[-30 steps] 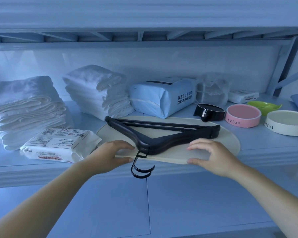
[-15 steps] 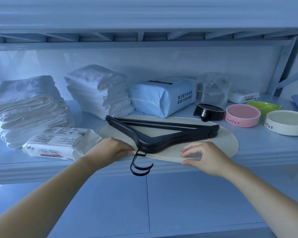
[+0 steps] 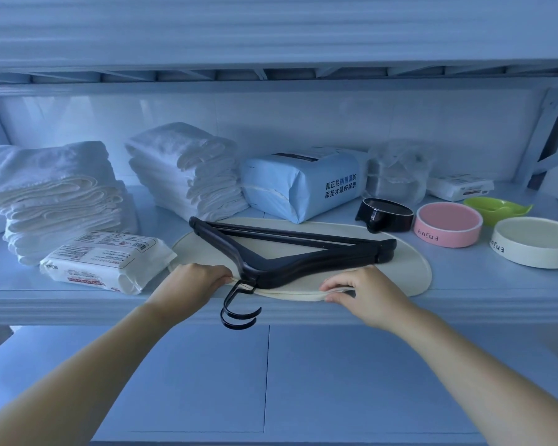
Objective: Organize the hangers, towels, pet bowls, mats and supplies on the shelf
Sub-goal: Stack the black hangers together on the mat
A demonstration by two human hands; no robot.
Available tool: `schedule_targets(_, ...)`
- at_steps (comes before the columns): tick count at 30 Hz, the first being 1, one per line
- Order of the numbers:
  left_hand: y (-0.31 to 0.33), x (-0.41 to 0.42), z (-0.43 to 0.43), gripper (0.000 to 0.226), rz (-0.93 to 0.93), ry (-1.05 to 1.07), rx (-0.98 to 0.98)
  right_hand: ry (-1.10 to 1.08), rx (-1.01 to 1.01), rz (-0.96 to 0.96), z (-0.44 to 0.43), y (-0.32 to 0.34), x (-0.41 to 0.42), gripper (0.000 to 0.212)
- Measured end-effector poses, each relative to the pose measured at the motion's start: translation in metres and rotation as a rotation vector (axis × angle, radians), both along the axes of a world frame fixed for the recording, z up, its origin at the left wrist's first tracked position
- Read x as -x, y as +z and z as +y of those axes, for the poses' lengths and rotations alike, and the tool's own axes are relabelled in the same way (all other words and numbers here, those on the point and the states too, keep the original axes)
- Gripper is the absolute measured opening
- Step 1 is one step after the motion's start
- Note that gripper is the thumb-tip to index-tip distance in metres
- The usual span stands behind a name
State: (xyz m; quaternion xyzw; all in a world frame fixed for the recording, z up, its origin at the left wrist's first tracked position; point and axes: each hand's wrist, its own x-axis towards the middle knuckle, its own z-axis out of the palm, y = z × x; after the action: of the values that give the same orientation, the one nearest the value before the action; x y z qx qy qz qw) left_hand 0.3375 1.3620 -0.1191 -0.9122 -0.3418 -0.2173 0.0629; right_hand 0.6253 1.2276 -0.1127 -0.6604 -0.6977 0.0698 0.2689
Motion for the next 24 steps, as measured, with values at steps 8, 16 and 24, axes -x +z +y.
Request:
schedule_targets(8, 0.0, -0.018, -0.028, 0.021, 0.028, 0.117, -0.015, 0.066, 0.004, 0.022, -0.006, 0.001, -0.025, 0.013)
schedule_targets(16, -0.001, -0.033, -0.055, 0.021, 0.018, 0.169, -0.051, 0.108, -0.001, 0.021, -0.013, 0.004, -0.046, 0.012)
schedule_targets(24, -0.004, -0.033, -0.068, 0.053, -0.071, 0.139, 0.111, 0.123, 0.035, 0.073, -0.013, 0.001, -0.063, 0.011)
